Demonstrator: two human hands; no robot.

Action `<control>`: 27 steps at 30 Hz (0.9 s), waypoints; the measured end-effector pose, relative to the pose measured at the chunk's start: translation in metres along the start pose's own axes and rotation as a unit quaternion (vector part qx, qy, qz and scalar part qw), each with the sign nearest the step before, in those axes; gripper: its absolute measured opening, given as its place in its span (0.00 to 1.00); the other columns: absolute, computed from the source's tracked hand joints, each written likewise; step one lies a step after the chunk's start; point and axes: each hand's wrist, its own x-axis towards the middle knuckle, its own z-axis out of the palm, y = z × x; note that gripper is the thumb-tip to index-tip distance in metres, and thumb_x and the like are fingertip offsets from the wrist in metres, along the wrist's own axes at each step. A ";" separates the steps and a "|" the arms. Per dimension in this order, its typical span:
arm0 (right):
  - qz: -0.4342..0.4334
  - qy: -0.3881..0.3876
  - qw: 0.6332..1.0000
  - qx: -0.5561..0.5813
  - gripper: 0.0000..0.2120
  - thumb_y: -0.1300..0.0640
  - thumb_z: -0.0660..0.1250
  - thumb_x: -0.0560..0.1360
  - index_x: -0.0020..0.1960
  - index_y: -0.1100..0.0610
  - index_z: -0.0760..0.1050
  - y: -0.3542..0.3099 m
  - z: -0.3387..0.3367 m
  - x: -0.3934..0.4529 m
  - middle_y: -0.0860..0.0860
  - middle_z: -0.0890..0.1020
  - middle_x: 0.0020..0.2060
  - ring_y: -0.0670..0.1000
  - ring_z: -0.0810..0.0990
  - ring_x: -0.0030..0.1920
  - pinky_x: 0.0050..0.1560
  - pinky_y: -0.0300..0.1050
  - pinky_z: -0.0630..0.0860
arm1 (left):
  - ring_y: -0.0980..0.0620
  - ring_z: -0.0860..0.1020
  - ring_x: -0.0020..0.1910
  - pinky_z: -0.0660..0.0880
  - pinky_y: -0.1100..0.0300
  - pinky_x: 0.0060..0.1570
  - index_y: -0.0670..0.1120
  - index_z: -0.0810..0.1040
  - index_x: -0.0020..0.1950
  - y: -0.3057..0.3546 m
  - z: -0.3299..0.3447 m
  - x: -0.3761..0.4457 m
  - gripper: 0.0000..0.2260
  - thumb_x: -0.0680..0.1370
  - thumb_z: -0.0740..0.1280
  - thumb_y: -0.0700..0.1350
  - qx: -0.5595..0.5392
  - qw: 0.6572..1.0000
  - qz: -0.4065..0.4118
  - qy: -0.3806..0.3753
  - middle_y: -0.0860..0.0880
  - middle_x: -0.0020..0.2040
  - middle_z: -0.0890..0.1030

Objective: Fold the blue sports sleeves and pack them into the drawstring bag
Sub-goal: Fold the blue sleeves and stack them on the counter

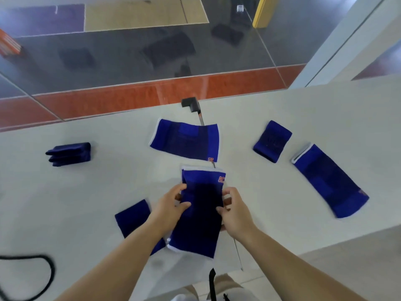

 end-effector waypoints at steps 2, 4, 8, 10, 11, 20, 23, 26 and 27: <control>-0.022 0.018 1.000 -0.012 0.15 0.67 0.60 0.77 0.53 0.48 0.66 0.002 0.001 0.001 0.53 0.76 0.50 0.57 0.79 0.48 0.35 0.59 0.82 | 0.48 0.77 0.53 0.79 0.52 0.52 0.57 0.67 0.67 -0.003 -0.003 0.002 0.19 0.78 0.65 0.43 -0.001 1.000 0.010 -0.005 0.50 0.57 0.75; -0.030 0.020 0.999 -0.012 0.14 0.66 0.60 0.78 0.54 0.47 0.66 0.002 0.001 0.002 0.51 0.76 0.51 0.55 0.79 0.49 0.35 0.57 0.83 | 0.49 0.78 0.52 0.80 0.49 0.51 0.59 0.67 0.66 -0.005 -0.006 0.004 0.19 0.78 0.65 0.44 -0.004 1.000 0.008 -0.007 0.51 0.55 0.75; -0.018 0.042 0.999 -0.026 0.13 0.64 0.62 0.78 0.55 0.48 0.66 0.004 0.002 0.006 0.48 0.76 0.48 0.52 0.78 0.48 0.41 0.56 0.83 | 0.53 0.78 0.47 0.80 0.54 0.46 0.58 0.67 0.67 -0.007 -0.003 0.004 0.20 0.77 0.66 0.45 0.028 0.999 0.018 0.027 0.50 0.54 0.74; -0.028 0.072 0.992 -0.096 0.13 0.61 0.65 0.77 0.57 0.48 0.68 0.007 0.003 0.009 0.50 0.77 0.52 0.53 0.78 0.50 0.49 0.55 0.81 | 0.53 0.77 0.48 0.79 0.55 0.47 0.54 0.68 0.67 -0.008 -0.001 0.003 0.20 0.76 0.67 0.47 0.067 0.996 0.023 0.056 0.49 0.56 0.74; -0.027 0.080 0.988 -0.127 0.14 0.59 0.66 0.76 0.59 0.50 0.69 0.009 0.004 0.009 0.51 0.77 0.54 0.52 0.78 0.52 0.52 0.53 0.80 | 0.53 0.77 0.48 0.78 0.56 0.48 0.52 0.69 0.66 -0.008 0.000 0.002 0.19 0.76 0.68 0.48 0.093 0.993 0.026 0.066 0.49 0.56 0.74; 0.028 0.030 0.983 -0.177 0.15 0.55 0.70 0.74 0.57 0.58 0.70 0.008 -0.001 0.008 0.50 0.77 0.48 0.51 0.76 0.49 0.47 0.44 0.73 | 0.54 0.76 0.45 0.73 0.61 0.43 0.49 0.74 0.53 -0.001 0.011 -0.004 0.09 0.75 0.69 0.46 0.095 0.993 -0.030 0.064 0.53 0.44 0.77; 0.024 0.016 0.986 -0.166 0.10 0.55 0.69 0.74 0.52 0.57 0.72 0.011 -0.003 0.008 0.50 0.79 0.46 0.52 0.78 0.48 0.49 0.47 0.76 | 0.52 0.78 0.45 0.77 0.55 0.46 0.47 0.75 0.50 -0.001 0.016 -0.008 0.05 0.76 0.68 0.45 0.072 0.995 -0.039 0.050 0.50 0.45 0.80; 0.013 0.001 0.988 -0.157 0.06 0.54 0.68 0.76 0.47 0.57 0.74 0.013 -0.011 0.006 0.50 0.79 0.40 0.51 0.77 0.42 0.43 0.44 0.75 | 0.52 0.78 0.47 0.78 0.54 0.48 0.47 0.75 0.52 -0.003 0.020 -0.014 0.05 0.77 0.66 0.45 0.023 0.998 -0.049 0.045 0.50 0.48 0.80; 0.011 -0.003 0.989 -0.145 0.06 0.54 0.67 0.76 0.47 0.57 0.74 0.012 -0.015 0.006 0.49 0.78 0.39 0.50 0.77 0.40 0.41 0.42 0.74 | 0.51 0.79 0.47 0.78 0.53 0.48 0.47 0.74 0.52 -0.004 0.022 -0.016 0.05 0.77 0.66 0.46 0.009 0.998 -0.050 0.049 0.50 0.48 0.80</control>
